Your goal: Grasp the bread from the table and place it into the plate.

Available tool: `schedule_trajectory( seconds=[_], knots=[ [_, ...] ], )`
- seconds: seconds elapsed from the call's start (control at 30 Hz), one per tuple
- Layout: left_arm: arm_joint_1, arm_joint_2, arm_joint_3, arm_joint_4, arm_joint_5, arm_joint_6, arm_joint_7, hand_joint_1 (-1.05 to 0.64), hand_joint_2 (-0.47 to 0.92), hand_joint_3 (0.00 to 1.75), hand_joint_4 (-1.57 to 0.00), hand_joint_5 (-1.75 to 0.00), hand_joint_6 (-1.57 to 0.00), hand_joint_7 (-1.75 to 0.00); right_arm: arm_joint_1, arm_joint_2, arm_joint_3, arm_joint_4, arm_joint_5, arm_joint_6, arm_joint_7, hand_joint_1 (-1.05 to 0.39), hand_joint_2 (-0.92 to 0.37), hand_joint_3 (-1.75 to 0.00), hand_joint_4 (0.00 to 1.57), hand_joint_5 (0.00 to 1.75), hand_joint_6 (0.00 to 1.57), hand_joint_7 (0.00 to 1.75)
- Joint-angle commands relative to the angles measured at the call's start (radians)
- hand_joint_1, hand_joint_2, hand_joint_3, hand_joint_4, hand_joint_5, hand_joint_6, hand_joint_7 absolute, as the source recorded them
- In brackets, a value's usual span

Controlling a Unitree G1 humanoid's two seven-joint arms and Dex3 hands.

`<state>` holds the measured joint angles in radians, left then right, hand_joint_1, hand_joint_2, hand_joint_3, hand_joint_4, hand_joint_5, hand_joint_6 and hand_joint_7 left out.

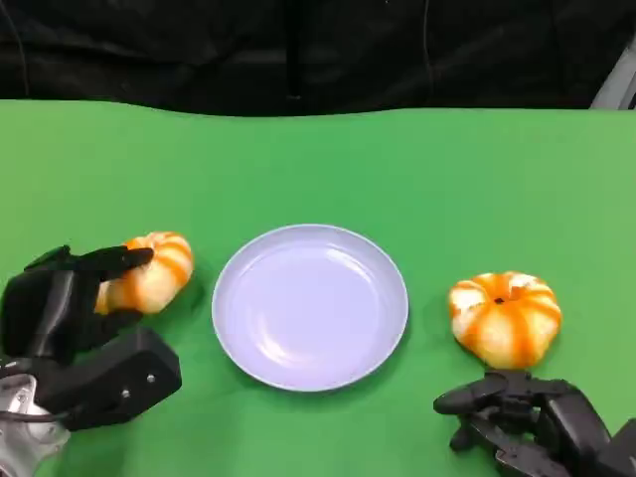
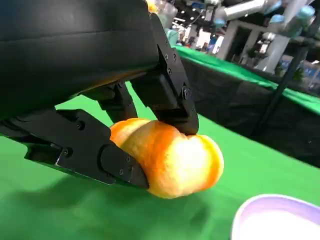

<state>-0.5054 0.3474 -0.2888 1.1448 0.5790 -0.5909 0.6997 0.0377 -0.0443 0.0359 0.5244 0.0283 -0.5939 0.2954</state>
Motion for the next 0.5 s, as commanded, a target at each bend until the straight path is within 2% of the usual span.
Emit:
schedule_trajectory(
  seconds=[0.03, 0.27, 0.33, 0.47, 0.5],
  knots=[
    [0.025, 0.020, 0.019, -0.049, -0.015, -0.023, 0.016, -0.03, 0.89, 0.00, -0.86, -0.84, -1.29, -0.01, 0.002, -0.015, -0.006, 0.004, 0.001, -0.008, -0.004, -0.04, -0.92, -0.40, 0.78, 1.18, 1.04, 0.43],
    [0.053, 0.016, 0.020, -0.107, -0.002, -0.050, 0.023, -0.01, 0.88, 0.00, -0.87, -0.84, -1.30, -0.01, 0.001, -0.014, -0.006, 0.001, 0.007, -0.001, 0.001, -0.04, -0.92, -0.39, 0.79, 1.18, 1.04, 0.42],
    [0.063, 0.014, 0.019, -0.132, 0.000, -0.066, 0.027, 0.00, 0.89, 0.00, -0.84, -0.91, -1.31, -0.01, -0.001, -0.015, -0.006, 0.005, 0.007, -0.006, 0.002, -0.04, -0.92, -0.39, 0.79, 1.19, 1.04, 0.42],
    [0.081, 0.012, 0.019, -0.177, 0.001, -0.086, 0.013, 0.00, 0.89, 0.01, -0.82, -0.94, -1.31, -0.01, -0.001, -0.015, -0.007, 0.004, 0.004, -0.006, -0.001, -0.04, -0.92, -0.39, 0.79, 1.19, 1.04, 0.42],
    [0.086, 0.009, 0.021, -0.189, -0.004, -0.093, 0.005, 0.00, 0.90, 0.01, -0.84, -0.87, -1.31, -0.01, 0.000, -0.015, -0.007, 0.003, 0.003, -0.007, -0.003, -0.04, -0.92, -0.39, 0.79, 1.19, 1.05, 0.42]
  ],
)
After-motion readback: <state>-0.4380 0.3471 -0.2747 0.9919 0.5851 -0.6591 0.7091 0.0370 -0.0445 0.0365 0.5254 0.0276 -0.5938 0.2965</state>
